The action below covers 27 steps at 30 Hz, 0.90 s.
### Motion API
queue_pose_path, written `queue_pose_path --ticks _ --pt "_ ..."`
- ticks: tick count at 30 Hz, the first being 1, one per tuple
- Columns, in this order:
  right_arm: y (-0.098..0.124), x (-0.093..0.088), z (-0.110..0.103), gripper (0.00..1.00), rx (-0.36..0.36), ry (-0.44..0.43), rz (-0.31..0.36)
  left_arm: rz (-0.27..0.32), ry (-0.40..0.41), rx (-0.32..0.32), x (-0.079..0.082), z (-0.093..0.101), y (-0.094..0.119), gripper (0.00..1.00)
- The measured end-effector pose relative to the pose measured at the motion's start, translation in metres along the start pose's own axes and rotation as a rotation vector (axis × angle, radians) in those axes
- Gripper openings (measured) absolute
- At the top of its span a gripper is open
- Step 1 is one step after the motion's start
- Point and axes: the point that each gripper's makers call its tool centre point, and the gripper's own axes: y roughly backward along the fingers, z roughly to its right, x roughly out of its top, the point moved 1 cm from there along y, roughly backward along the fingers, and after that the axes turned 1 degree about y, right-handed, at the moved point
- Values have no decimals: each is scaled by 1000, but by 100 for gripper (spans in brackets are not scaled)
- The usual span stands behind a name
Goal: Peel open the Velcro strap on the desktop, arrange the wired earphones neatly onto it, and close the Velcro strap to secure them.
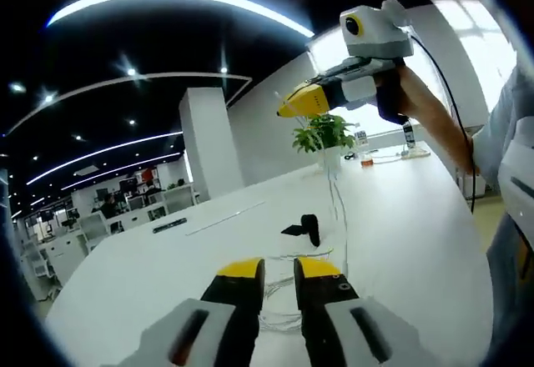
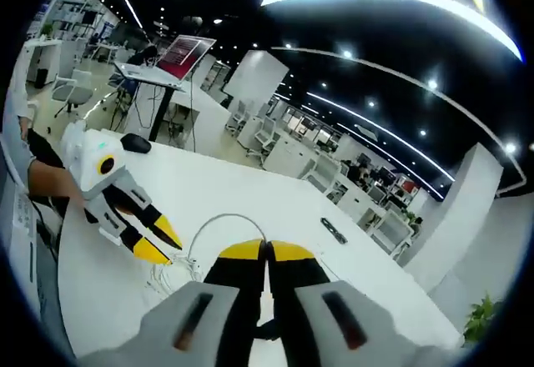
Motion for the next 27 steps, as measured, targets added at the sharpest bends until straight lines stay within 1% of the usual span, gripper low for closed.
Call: queue_pose_path --ticks 3,6,10,13,17,21,24,27 --pt "-6 -6 -12 4 49 -22 -23 -11 -5 -2 -3 -1 2 22" --pt "-13 -10 -24 4 89 -29 -40 -25 -4 11 -7 -7 0 22" --pt "-21 -15 -44 4 167 -49 -63 -12 8 13 -2 -9 -2 22" --pt "-27 -24 -52 4 199 -60 -89 -14 6 34 -2 -15 0 22" --pt "-34 -36 -58 4 226 -93 -118 -34 7 63 -8 -25 6 22" --pt "-40 -48 -60 4 243 -119 -149 -27 13 82 -6 -30 12 21" --pt "-46 -61 -56 4 231 -129 -180 -8 23 68 0 -26 14 21" --pt "-53 -75 -54 4 236 -155 -214 3 27 47 4 -19 13 21"
